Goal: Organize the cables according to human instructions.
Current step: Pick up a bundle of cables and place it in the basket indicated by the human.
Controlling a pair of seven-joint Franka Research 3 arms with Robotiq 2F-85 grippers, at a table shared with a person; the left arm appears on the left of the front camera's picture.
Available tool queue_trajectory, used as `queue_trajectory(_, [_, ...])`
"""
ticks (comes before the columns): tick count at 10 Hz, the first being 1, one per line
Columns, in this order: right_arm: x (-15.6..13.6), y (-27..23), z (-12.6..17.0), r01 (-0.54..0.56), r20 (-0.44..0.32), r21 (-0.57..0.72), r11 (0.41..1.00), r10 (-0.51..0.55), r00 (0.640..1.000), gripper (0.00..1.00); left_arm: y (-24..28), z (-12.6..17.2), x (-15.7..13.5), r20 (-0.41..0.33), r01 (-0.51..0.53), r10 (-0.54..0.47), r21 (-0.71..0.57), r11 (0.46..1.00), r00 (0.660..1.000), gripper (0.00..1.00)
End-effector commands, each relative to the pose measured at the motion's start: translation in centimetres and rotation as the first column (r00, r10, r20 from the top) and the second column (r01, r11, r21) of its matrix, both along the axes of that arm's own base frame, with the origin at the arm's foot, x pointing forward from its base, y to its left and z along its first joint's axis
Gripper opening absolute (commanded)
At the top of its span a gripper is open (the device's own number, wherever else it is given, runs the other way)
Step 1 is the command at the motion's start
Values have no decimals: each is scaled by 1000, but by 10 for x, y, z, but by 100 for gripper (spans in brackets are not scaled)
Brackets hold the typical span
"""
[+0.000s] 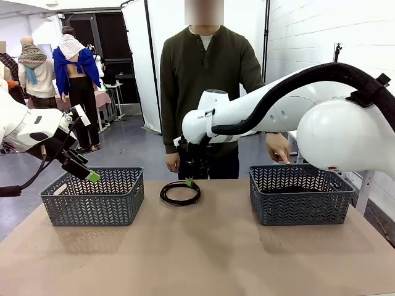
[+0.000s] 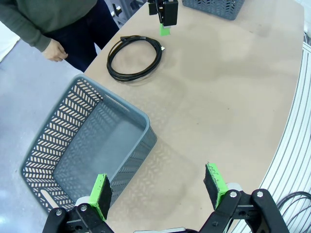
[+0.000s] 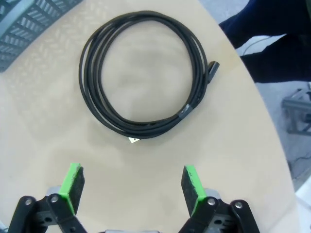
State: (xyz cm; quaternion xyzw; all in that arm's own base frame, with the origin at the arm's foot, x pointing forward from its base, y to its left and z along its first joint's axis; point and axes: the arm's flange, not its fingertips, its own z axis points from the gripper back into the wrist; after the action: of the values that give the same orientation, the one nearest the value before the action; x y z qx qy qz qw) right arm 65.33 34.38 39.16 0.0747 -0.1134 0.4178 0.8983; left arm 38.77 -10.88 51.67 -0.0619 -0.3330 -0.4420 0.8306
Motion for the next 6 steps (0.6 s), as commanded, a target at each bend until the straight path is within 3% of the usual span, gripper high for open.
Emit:
queue_trajectory(1, [-4,-1,8,-3,15,5,1000,3,1000,100,3,-1,2,-1,11,-11,-10,1000,1000,100])
queue_trajectory(6, [-4,-1,8,-3,15,5,1000,3,1000,100,3,-1,2,-1,11,-11,-10,1000,1000,100])
